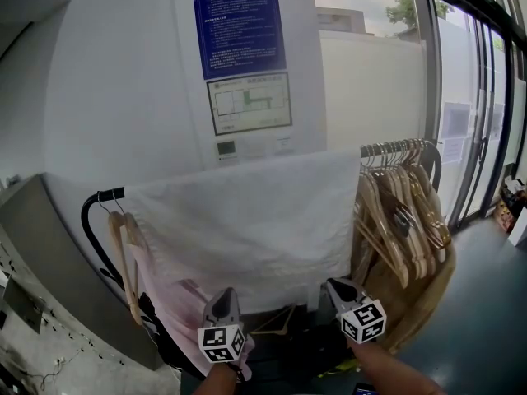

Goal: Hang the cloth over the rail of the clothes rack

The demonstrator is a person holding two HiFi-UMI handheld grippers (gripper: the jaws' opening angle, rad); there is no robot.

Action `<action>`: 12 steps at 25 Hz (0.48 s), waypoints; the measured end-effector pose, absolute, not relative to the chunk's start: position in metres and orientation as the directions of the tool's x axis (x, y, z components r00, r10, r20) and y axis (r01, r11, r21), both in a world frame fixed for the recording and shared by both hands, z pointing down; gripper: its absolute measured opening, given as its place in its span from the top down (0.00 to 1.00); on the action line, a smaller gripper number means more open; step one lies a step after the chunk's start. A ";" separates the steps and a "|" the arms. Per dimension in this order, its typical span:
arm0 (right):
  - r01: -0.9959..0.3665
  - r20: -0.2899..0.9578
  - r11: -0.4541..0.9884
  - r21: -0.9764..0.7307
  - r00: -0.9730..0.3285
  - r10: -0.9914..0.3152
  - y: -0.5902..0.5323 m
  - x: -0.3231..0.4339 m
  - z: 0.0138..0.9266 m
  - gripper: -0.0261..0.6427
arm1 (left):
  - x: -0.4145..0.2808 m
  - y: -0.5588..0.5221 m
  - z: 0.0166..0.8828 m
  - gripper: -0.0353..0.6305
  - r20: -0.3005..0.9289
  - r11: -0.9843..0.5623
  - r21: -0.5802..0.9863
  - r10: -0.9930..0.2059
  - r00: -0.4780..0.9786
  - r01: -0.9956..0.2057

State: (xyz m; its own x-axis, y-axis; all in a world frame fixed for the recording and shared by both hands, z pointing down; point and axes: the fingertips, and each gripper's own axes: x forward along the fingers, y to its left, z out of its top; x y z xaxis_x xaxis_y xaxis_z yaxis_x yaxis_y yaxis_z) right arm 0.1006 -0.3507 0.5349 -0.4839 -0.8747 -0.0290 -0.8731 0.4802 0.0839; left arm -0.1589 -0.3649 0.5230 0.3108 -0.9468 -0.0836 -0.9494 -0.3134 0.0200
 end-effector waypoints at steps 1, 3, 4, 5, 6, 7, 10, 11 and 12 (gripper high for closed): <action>-0.873 -0.030 0.480 0.084 -0.484 -0.875 -0.351 0.101 0.534 0.96 | -0.159 -0.365 0.523 0.94 -0.083 -0.313 0.019 -0.947 0.310 -0.950; -0.873 -0.032 0.481 0.083 -0.485 -0.874 -0.351 0.100 0.533 0.96 | -0.158 -0.365 0.522 0.94 -0.084 -0.314 0.016 -0.946 0.312 -0.949; -0.873 -0.033 0.481 0.083 -0.485 -0.874 -0.351 0.099 0.533 0.96 | -0.158 -0.365 0.522 0.94 -0.084 -0.315 0.015 -0.946 0.313 -0.949; -0.873 -0.032 0.481 0.083 -0.485 -0.874 -0.351 0.099 0.532 0.96 | -0.158 -0.365 0.522 0.94 -0.084 -0.316 0.015 -0.946 0.314 -0.949; -0.873 -0.032 0.481 0.083 -0.485 -0.874 -0.351 0.099 0.533 0.96 | -0.158 -0.365 0.522 0.94 -0.084 -0.317 0.015 -0.946 0.315 -0.948; -0.873 -0.031 0.481 0.083 -0.485 -0.874 -0.351 0.099 0.533 0.96 | -0.158 -0.365 0.522 0.94 -0.083 -0.317 0.016 -0.946 0.315 -0.948; -0.872 -0.029 0.482 0.083 -0.486 -0.874 -0.349 0.098 0.532 0.96 | -0.159 -0.364 0.521 0.94 -0.081 -0.317 0.018 -0.946 0.315 -0.948; -0.872 -0.029 0.483 0.083 -0.486 -0.873 -0.349 0.097 0.532 0.96 | -0.159 -0.364 0.521 0.94 -0.080 -0.317 0.018 -0.946 0.315 -0.948; -0.872 -0.029 0.483 0.083 -0.487 -0.873 -0.348 0.097 0.532 0.96 | -0.159 -0.363 0.520 0.94 -0.080 -0.318 0.019 -0.946 0.315 -0.948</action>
